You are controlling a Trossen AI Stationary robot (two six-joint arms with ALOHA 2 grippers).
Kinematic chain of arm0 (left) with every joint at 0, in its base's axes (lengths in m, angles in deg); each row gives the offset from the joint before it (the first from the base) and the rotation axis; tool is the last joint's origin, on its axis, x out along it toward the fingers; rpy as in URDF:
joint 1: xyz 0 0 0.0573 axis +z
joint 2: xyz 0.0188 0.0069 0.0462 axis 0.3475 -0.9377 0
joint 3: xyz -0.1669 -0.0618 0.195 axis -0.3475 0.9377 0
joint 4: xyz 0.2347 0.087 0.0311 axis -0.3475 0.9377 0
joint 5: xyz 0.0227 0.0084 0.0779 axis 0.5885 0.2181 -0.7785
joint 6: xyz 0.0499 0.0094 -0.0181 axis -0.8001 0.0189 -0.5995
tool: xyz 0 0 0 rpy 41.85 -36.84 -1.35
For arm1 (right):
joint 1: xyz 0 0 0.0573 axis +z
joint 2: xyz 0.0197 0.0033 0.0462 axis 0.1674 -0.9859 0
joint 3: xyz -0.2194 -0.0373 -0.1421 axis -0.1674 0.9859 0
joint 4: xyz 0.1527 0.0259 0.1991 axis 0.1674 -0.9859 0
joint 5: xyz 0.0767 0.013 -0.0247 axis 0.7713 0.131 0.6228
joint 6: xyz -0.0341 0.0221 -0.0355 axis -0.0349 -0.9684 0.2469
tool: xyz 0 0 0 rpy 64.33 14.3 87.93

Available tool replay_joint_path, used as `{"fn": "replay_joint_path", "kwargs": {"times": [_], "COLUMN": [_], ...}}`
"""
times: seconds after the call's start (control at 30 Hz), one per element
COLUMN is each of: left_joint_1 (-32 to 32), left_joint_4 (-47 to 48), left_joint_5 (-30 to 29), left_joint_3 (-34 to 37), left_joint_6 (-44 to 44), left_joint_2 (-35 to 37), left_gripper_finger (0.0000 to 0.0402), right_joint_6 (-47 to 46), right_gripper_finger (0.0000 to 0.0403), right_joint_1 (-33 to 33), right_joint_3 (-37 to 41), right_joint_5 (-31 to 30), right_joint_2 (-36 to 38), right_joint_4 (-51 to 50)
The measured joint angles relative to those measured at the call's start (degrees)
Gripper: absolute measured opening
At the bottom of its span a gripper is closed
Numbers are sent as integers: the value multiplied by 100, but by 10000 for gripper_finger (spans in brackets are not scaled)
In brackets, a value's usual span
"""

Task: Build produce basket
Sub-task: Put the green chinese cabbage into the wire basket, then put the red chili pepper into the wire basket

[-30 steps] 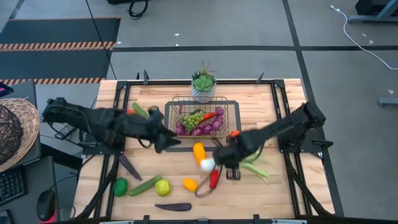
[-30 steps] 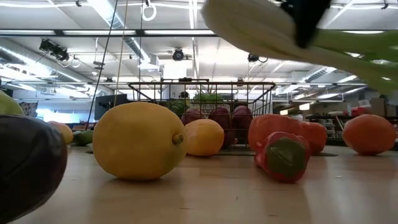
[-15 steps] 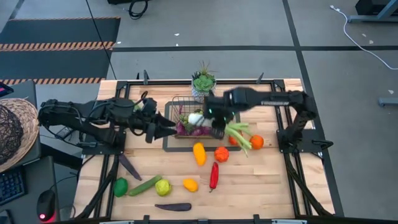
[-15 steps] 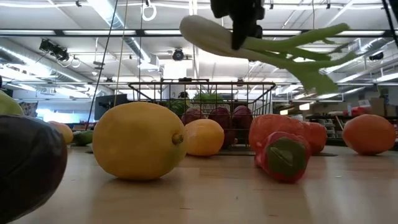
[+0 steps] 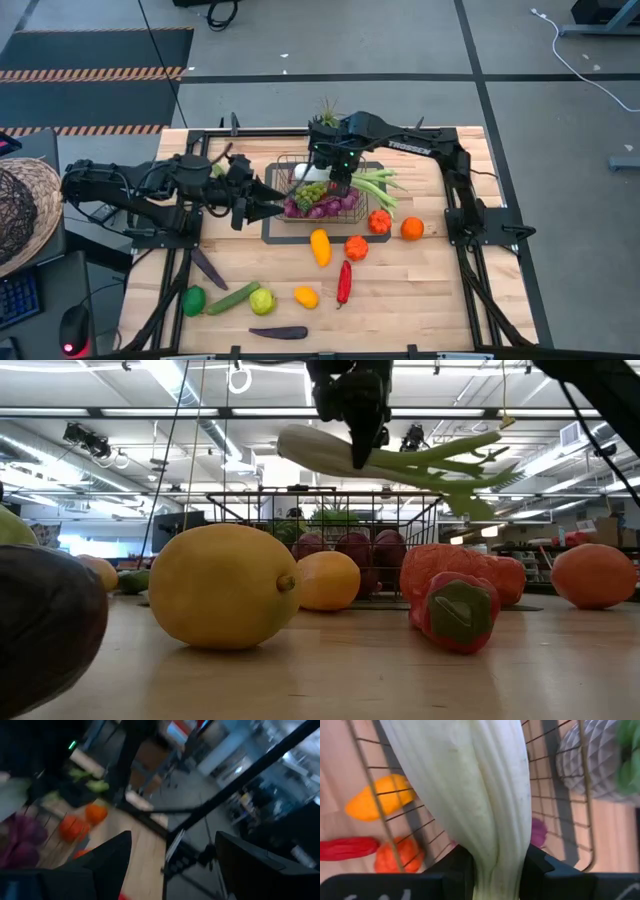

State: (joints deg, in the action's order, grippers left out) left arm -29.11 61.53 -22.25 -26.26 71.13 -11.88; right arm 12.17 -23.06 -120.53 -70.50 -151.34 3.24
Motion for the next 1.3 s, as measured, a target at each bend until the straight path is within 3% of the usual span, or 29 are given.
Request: {"fn": "replay_joint_path", "kwargs": {"times": [0.2, 0.37, 0.67, 0.87, 1.3], "left_joint_1": [0, 0, -2, -9, -47], "left_joint_4": [-909, -976, -973, -976, -971], "left_joint_5": [-429, -789, -1105, -1105, -1103], "left_joint_3": [1, 1, 2, 2, 2], "left_joint_6": [-268, -222, 23, 58, 15], "left_joint_2": [0, 0, -11, -11, -13], "left_gripper_finger": [293, 293, 293, 293, 293], "right_joint_6": [529, 813, 984, 1010, 538], "right_gripper_finger": [110, 116, 202, 257, 284], "right_joint_1": [-256, -382, -445, -440, -440], "right_joint_3": [-601, -838, -854, -852, -856], "right_joint_5": [-2, -2, 44, 44, -108], "right_joint_2": [-528, -856, -872, -870, -813], "right_joint_4": [-117, -174, 519, 478, 214]}}
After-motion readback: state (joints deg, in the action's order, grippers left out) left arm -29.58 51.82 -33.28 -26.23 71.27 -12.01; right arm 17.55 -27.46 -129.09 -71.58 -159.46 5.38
